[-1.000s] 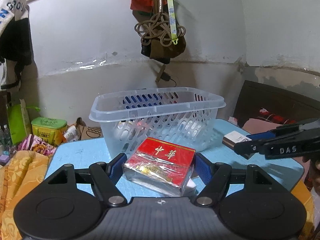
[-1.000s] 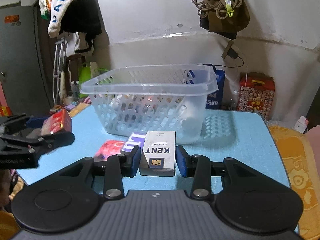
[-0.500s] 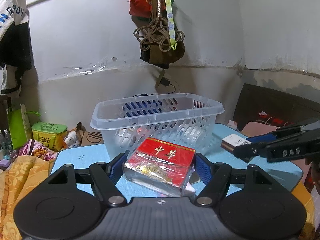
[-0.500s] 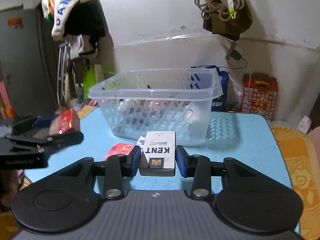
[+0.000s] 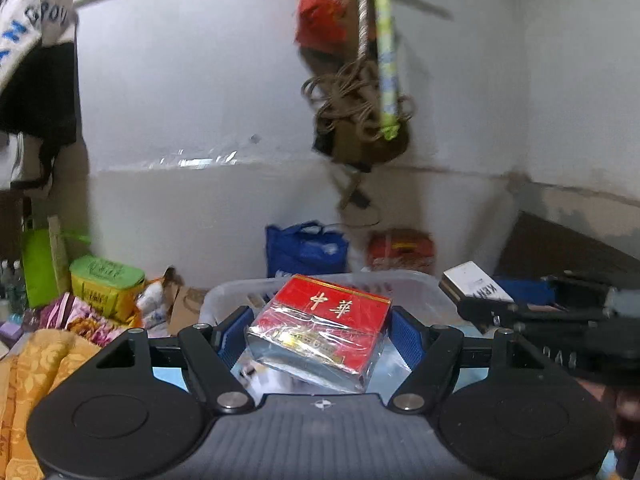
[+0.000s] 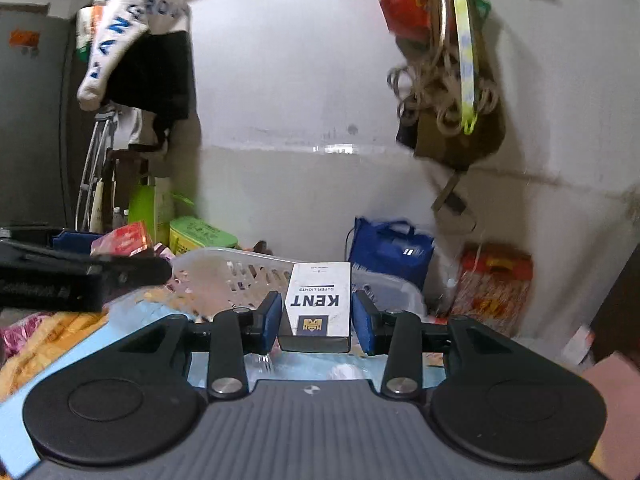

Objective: Organize objects

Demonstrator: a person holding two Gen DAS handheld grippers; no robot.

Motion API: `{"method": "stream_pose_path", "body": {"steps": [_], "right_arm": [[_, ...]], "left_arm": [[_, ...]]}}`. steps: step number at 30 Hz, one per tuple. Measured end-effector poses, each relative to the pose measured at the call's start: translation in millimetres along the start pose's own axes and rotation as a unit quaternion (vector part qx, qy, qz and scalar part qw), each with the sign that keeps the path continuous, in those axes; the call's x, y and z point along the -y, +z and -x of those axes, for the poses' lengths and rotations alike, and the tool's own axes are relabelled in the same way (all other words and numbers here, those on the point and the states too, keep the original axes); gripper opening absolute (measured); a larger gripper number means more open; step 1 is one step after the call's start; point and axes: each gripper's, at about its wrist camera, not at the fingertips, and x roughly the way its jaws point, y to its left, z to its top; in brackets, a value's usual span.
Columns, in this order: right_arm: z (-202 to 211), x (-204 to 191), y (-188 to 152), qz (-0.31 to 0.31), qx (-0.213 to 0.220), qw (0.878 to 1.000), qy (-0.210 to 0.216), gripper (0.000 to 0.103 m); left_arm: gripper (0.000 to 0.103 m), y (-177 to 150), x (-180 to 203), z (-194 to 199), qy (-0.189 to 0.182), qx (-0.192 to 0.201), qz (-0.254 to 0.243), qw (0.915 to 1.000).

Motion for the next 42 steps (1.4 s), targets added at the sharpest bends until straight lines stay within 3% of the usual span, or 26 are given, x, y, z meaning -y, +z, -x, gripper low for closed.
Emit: {"method": "stream_pose_path", "body": {"steps": [2, 4, 5, 6, 7, 8, 11, 16, 18, 20, 23, 25, 32, 34, 38, 42], "right_arm": [[-17, 6, 1, -0.019, 0.003, 1.0, 0.006, 0.043], [-29, 6, 0, -0.013, -0.004, 1.0, 0.015, 0.053], [-33, 3, -1, -0.006, -0.007, 1.0, 0.009, 0.078], [-33, 1, -2, -0.002, 0.001, 1.0, -0.009, 0.101], [-27, -3, -5, 0.001, 0.011, 1.0, -0.028, 0.103], [-21, -5, -8, 0.0, 0.026, 0.999, -0.038, 0.103], [9, 1, -20, -0.049, 0.051, 0.997, -0.017, 0.103], [47, 4, -60, -0.071, 0.005, 0.997, 0.012, 0.103], [51, 12, -82, -0.116, -0.018, 0.993, 0.021, 0.103], [41, 23, -93, -0.159, -0.071, 0.984, 0.035, 0.103], [38, 36, -96, -0.205, -0.087, 0.975, 0.012, 0.103], [41, 36, -95, -0.192, -0.083, 0.978, 0.017, 0.103], [44, 31, -104, -0.162, -0.087, 0.983, 0.026, 0.103], [44, 32, -107, -0.165, -0.089, 0.982, 0.031, 0.103], [38, 28, -111, -0.169, -0.102, 0.978, 0.061, 0.103], [24, 10, -115, -0.158, -0.117, 0.979, 0.05, 0.103]], "left_arm": [[0.076, 7, -13, -27, 0.009, -0.021, 0.032, 0.9992], [0.081, 4, -27, -50, -0.015, -0.043, 0.069, 0.9966], [0.087, 1, -29, -55, -0.011, -0.043, 0.075, 0.9962], [0.101, -3, -30, -59, -0.001, -0.035, 0.077, 0.9964], [0.103, -8, -31, -60, 0.006, -0.024, 0.077, 0.9967], [0.103, -12, -33, -59, 0.006, -0.015, 0.081, 0.9966], [0.103, -21, -40, -48, 0.022, -0.011, 0.069, 0.9973], [0.103, -62, -33, 7, 0.013, -0.015, 0.012, 0.9997], [0.103, -90, -23, 18, -0.004, -0.039, -0.001, 0.9992], [0.103, -113, -6, 11, -0.008, -0.072, -0.032, 0.9969], [0.092, -133, 10, -7, -0.021, -0.123, -0.045, 0.9911], [0.092, -136, 18, -11, -0.034, -0.134, -0.047, 0.9893], [0.087, -148, 30, -24, -0.018, -0.151, -0.047, 0.9872], [0.066, -150, 29, -21, -0.03, -0.141, -0.04, 0.9887], [0.066, -159, 24, -16, -0.017, -0.123, -0.04, 0.9915], [0.066, -159, 11, -9, -0.013, -0.123, -0.047, 0.9912]]}}
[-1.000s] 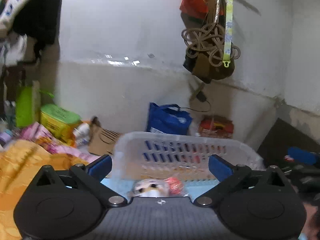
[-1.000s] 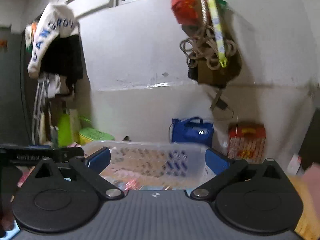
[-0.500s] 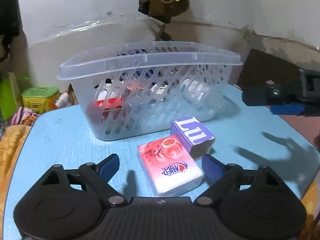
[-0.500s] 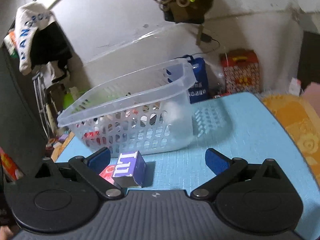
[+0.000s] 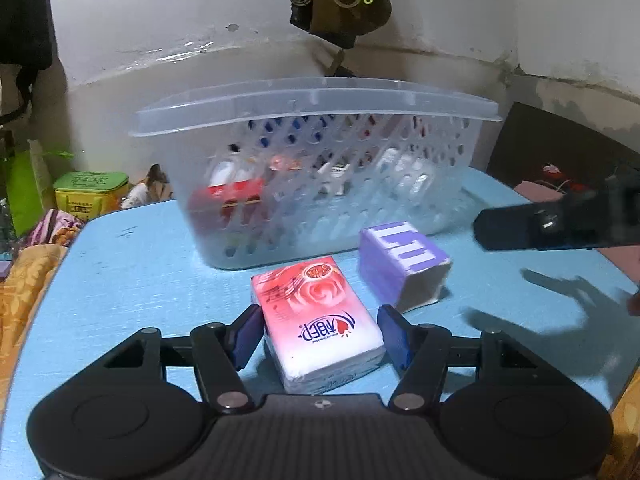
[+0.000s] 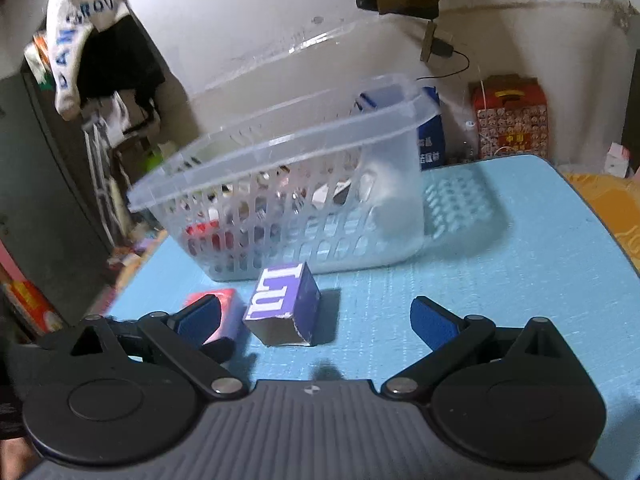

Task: Organize objects
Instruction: 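Grasp the purple LLL box with the right tool while the left tool grasps the pink tissue pack, then lift the purple box and tissue pack and carry both over the basket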

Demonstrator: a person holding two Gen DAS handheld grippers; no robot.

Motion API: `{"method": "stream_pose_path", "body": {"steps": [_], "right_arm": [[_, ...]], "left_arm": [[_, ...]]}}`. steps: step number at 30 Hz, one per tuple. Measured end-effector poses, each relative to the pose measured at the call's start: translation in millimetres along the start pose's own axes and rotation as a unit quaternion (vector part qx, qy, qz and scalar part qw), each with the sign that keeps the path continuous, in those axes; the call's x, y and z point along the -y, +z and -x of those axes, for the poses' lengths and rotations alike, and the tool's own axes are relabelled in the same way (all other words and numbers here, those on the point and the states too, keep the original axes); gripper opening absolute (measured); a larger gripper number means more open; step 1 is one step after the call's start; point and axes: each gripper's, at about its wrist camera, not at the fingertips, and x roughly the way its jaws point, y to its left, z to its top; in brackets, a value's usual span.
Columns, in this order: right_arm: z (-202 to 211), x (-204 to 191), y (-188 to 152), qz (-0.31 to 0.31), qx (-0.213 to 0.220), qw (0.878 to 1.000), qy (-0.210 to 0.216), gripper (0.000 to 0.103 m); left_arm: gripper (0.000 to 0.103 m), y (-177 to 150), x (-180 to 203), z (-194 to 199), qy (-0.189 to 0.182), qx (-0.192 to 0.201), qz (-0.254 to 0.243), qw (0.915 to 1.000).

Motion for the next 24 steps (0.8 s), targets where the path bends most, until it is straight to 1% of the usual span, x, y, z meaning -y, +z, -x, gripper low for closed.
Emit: {"method": "stream_pose_path", "body": {"steps": [1, 3, 5, 9, 10, 12, 13, 17, 24], "right_arm": [[-7, -7, -2, 0.012, -0.007, 1.0, -0.006, 0.103], [-21, -22, -6, 0.038, -0.026, 0.999, -0.012, 0.091], [-30, -33, -8, 0.053, -0.035, 0.998, -0.015, 0.087], [-42, -42, -7, 0.06, -0.044, 0.997, -0.024, 0.08], [-44, -43, -6, 0.06, -0.046, 0.997, -0.025, 0.076], [-47, -44, -6, 0.065, -0.051, 0.996, -0.032, 0.05], [-49, -44, -5, 0.067, -0.056, 0.996, -0.036, 0.045], [-44, -42, -6, 0.075, -0.054, 0.995, -0.035, 0.044], [-21, -34, -2, 0.086, -0.032, 0.995, -0.028, 0.043]], "left_arm": [[0.066, -1, -4, 1, -0.001, 0.0, -0.001, 1.0], [0.066, -3, -13, 4, -0.001, -0.002, -0.001, 1.0], [0.066, -4, -18, 6, -0.003, -0.003, 0.001, 1.0], [0.067, -4, -19, 5, -0.004, -0.002, -0.01, 0.9999], [0.067, -4, -18, 5, -0.003, -0.001, -0.014, 0.9999], [0.067, -4, -17, 5, -0.002, 0.0, -0.017, 0.9999], [0.067, -4, -18, 5, -0.002, 0.001, -0.017, 0.9998], [0.067, -5, -18, 5, -0.004, 0.002, -0.018, 0.9998], [0.067, -5, -16, 4, 0.001, 0.005, -0.018, 0.9998]]}}
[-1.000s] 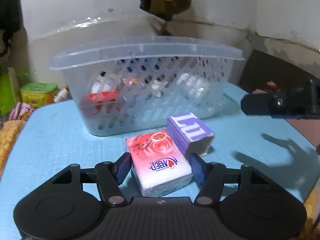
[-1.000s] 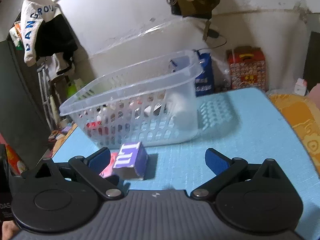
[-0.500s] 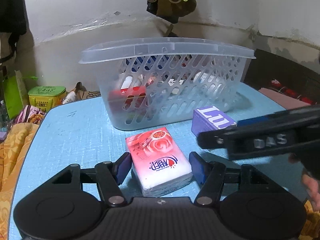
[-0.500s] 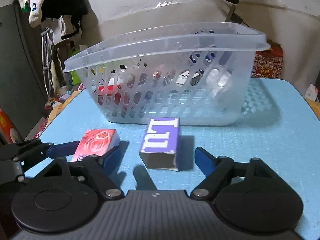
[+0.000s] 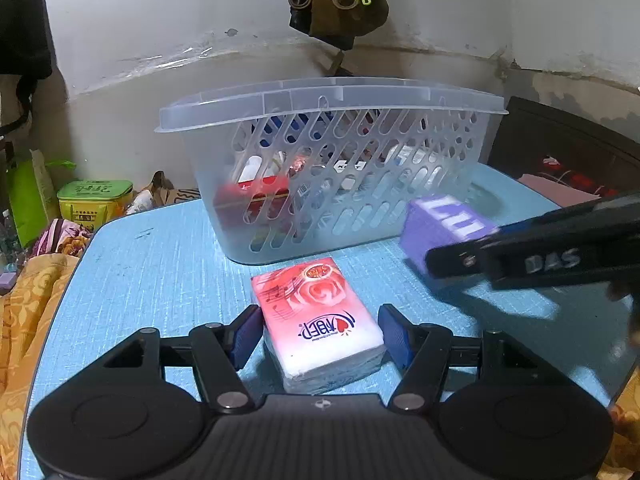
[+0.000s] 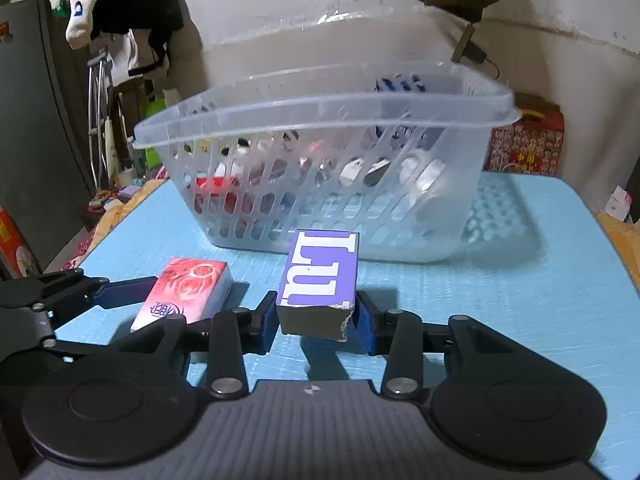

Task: Organize objects
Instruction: 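Lift the purple box and tissue pack and carry both over the basket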

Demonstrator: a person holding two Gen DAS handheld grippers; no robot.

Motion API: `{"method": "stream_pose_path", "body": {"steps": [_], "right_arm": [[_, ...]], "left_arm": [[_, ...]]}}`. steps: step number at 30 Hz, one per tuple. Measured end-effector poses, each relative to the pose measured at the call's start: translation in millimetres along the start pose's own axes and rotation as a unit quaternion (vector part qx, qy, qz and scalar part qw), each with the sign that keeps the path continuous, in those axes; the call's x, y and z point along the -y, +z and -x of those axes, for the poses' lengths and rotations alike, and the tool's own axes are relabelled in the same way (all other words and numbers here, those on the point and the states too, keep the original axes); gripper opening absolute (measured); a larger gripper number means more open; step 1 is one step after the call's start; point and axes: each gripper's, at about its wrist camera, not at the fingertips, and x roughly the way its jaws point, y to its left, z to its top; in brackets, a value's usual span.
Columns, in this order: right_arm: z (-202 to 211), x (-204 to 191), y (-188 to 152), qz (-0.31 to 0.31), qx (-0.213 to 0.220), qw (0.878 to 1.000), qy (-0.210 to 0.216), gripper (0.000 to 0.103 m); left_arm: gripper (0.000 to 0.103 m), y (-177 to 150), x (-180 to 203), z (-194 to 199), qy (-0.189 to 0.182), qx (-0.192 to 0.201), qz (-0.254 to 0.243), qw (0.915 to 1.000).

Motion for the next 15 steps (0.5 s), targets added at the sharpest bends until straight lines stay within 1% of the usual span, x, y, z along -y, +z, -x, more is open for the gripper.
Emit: {"method": "stream_pose_path", "body": {"steps": [7, 9, 12, 15], "right_arm": [[18, 11, -2, 0.019, 0.019, 0.999, -0.023, 0.043], [20, 15, -3, 0.019, 0.016, 0.999, -0.025, 0.043], [23, 20, -5, 0.02, 0.01, 0.999, -0.024, 0.043], [29, 24, -6, 0.02, 0.017, 0.999, -0.02, 0.043]], "left_arm": [[0.068, 1, 1, -2, 0.006, -0.008, 0.006, 0.9999], [0.068, 2, 2, -2, 0.009, -0.011, 0.008, 0.9999], [0.069, 4, 4, -4, 0.013, -0.027, 0.02, 0.9994], [0.068, 4, 11, -6, 0.03, -0.031, 0.005, 0.9991]]}}
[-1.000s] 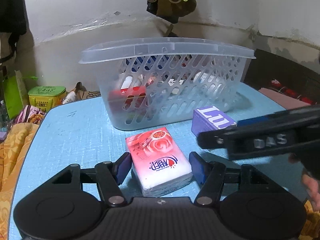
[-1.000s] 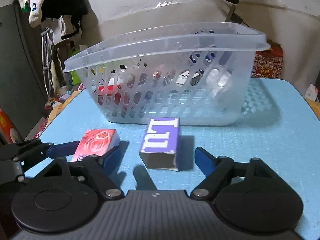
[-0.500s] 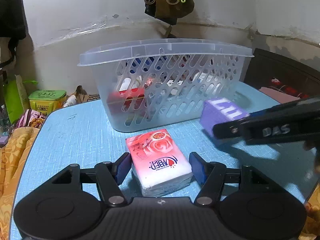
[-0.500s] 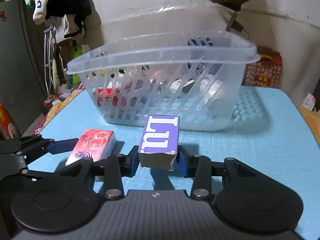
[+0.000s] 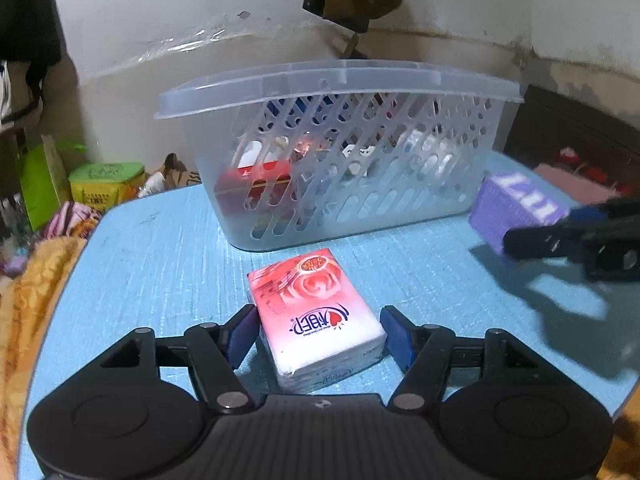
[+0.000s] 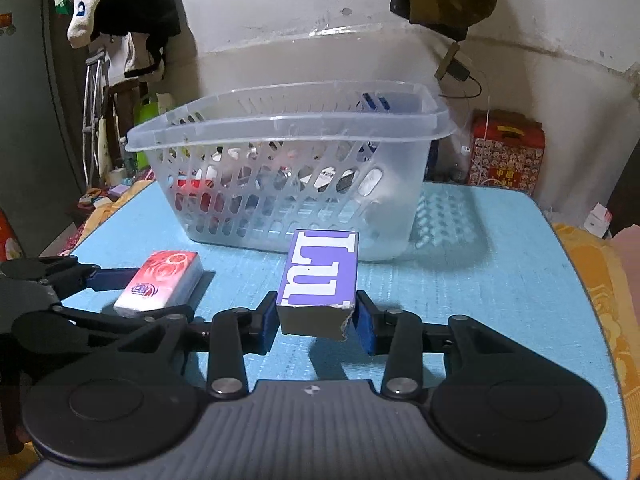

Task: Organize objects
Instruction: 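Lift the purple box and tissue pack and carry both over the basket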

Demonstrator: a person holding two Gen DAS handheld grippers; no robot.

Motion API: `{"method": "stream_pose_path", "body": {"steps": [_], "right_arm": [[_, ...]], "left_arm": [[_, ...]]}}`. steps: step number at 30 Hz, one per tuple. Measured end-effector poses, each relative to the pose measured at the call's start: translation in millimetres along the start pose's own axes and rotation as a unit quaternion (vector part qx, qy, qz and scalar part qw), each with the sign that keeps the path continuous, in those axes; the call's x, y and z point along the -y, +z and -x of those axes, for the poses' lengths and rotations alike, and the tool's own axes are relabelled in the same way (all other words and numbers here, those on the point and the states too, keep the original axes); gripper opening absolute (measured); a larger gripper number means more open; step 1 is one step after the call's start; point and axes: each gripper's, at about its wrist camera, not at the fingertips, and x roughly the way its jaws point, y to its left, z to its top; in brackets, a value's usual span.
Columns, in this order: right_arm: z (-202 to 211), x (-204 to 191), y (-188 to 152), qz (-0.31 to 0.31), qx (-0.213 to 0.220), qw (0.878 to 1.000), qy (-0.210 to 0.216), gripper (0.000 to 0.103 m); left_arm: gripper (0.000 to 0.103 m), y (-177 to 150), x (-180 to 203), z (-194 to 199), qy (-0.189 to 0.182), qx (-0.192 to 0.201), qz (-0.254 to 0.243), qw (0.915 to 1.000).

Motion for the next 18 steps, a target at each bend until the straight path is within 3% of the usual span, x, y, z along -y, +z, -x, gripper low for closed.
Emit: {"method": "stream_pose_path", "body": {"steps": [6, 18], "right_arm": [[9, 9, 1, -0.007, 0.017, 1.0, 0.007, 0.043], [14, 8, 3, -0.001, 0.027, 1.0, 0.012, 0.043]], "left_arm": [[0.066, 0, 8, 8, 0.006, 0.017, -0.004, 0.9998], [0.066, 8, 32, 45, -0.032, 0.068, -0.025, 0.9968]]}}
